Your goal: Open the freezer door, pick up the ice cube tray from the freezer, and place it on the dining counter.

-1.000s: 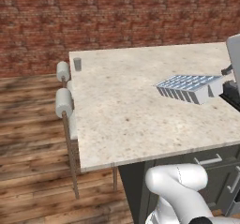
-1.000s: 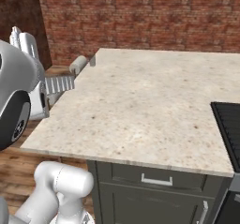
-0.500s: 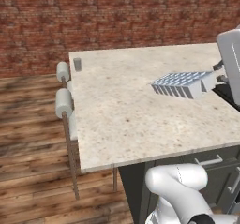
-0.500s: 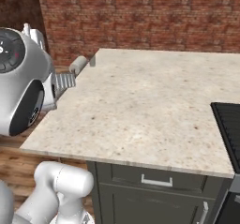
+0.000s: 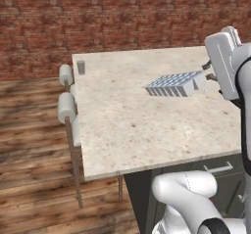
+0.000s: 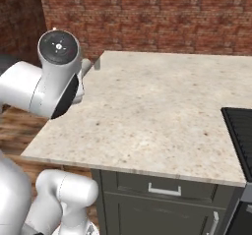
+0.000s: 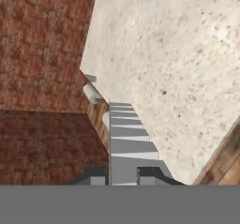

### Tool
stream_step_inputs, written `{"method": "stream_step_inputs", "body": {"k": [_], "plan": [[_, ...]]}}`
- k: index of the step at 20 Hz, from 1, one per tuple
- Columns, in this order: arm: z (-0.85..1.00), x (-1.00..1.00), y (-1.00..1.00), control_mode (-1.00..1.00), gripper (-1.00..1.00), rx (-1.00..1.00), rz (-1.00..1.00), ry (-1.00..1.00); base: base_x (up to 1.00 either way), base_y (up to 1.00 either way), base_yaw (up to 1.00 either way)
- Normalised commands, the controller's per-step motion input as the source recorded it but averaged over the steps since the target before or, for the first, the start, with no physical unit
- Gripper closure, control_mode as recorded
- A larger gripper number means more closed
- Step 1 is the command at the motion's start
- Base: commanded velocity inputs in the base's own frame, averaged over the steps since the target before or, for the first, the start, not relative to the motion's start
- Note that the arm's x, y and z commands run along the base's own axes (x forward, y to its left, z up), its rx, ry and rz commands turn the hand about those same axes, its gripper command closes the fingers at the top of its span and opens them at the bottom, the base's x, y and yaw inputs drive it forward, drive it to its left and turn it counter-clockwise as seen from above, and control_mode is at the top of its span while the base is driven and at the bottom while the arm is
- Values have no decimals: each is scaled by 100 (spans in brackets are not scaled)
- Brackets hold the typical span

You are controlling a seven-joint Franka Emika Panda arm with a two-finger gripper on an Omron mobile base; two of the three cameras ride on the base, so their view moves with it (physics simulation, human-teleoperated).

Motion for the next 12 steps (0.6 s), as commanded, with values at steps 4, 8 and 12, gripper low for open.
{"method": "stream_step_inputs", "body": {"k": [4,8,12], "plan": [[-42,90,0,-100,100,0,14,0,0,0,0],[-49,86,0,-100,100,0,9,0,0,0,0],[-49,87,6,-100,100,0,6,0,0,0,0]]}}
